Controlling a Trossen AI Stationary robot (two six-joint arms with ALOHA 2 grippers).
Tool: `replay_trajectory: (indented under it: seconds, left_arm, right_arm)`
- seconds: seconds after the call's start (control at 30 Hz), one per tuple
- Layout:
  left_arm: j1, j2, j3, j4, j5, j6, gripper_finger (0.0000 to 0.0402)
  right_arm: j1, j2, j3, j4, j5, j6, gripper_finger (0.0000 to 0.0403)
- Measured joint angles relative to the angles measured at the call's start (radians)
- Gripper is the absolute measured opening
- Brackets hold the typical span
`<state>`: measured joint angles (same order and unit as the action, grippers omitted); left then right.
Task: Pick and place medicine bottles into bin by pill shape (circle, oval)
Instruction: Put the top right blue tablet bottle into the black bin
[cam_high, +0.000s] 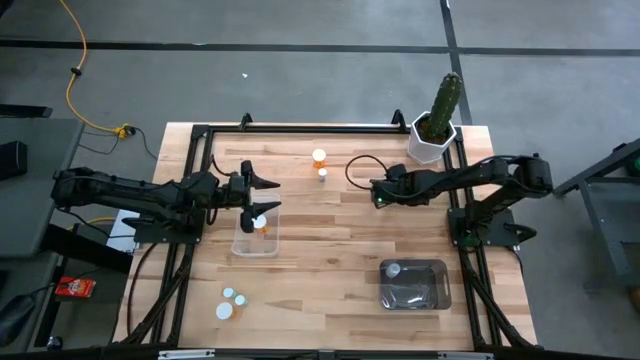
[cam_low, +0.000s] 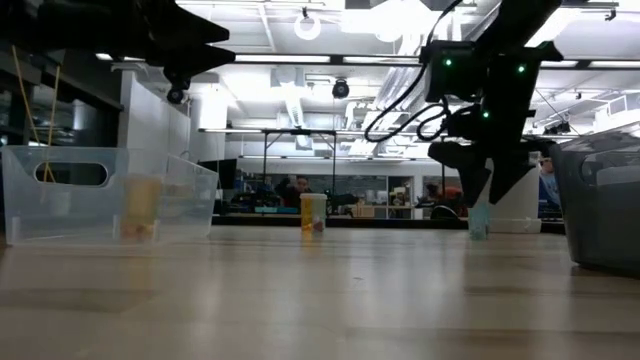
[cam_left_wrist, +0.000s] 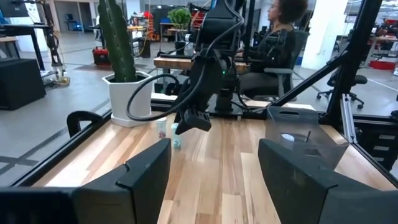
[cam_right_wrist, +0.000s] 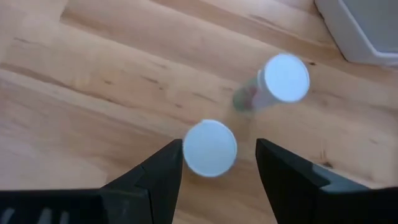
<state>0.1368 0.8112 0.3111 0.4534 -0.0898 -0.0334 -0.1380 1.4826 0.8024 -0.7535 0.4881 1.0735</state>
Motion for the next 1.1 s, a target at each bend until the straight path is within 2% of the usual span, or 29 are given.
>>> replay_trajectory:
  seconds: [0.37, 0.8, 1.0, 1.1]
  left_arm:
    - [0.000, 0.000, 0.000, 0.000, 0.000, 0.000, 0.0229]
    - [0.000, 0.000, 0.000, 0.000, 0.000, 0.000, 0.0229]
    - [0.000, 0.000, 0.000, 0.000, 0.000, 0.000, 0.0229]
    - [0.000, 0.000, 0.000, 0.000, 0.000, 0.000, 0.0229]
  right_arm:
    - [-0.014, 0.000, 0.000, 0.048, -0.015, -0.043, 0.0194]
    - [-0.014, -0.001, 0.002, 0.041, -0.022, -0.061, 0.0112]
    - [0.001, -0.001, 0.051, 0.039, -0.003, -0.112, 0.0101]
    - [0.030, -0.001, 0.085, 0.122, 0.034, -0.190, 0.0101]
